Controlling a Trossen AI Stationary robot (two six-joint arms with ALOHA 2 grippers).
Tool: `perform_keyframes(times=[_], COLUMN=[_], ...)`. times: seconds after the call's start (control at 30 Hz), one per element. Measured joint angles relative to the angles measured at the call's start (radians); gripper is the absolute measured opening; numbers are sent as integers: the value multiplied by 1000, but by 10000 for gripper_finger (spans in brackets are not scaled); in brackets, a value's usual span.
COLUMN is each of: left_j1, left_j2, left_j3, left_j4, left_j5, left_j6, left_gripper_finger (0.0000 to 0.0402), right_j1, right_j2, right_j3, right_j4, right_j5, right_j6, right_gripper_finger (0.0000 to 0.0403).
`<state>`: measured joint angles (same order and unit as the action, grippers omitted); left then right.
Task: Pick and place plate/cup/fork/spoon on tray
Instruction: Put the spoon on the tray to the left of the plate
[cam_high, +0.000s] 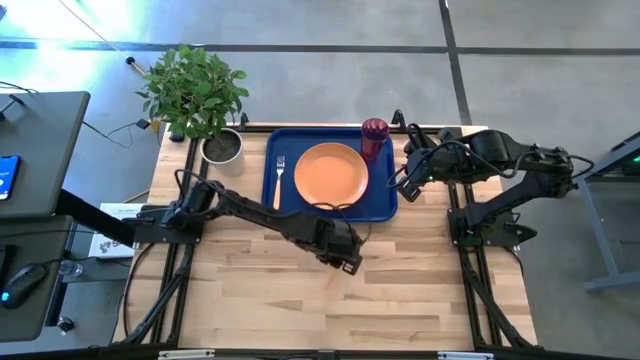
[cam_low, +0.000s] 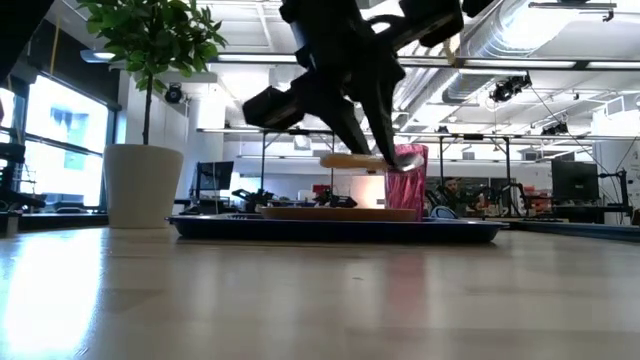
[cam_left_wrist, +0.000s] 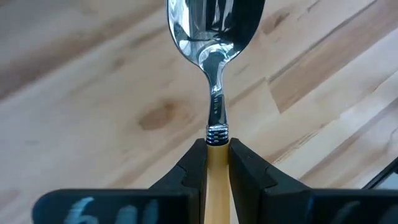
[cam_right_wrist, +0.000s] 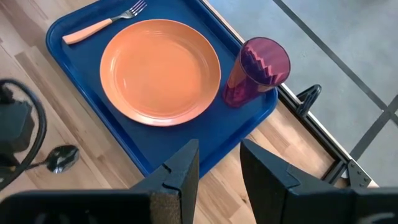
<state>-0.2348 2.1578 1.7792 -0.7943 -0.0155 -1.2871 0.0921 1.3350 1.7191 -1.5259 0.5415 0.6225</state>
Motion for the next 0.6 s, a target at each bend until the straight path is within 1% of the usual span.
perform_keyframes(times=[0.1,0.3,0.43,0.6], left_j1=[21,55,67,88], left_j2=[-10,-66,-122,-236], left_j3=[-9,-81,-177,-323], left_j4=[4,-35,-16,26], left_j5=[0,1,0,0], left_j6=[34,84,84,46], left_gripper_finger=[36,35,35,35], right_j1=[0,0,0,0], right_j2=[0,-1,-1,-1], right_j3=[0,0,0,0], right_j4=[-3,-3,-3,-2], right_j5=[0,0,0,1], right_j6=[-2,-2,-2,-2], right_gripper_finger=[110,110,110,110])
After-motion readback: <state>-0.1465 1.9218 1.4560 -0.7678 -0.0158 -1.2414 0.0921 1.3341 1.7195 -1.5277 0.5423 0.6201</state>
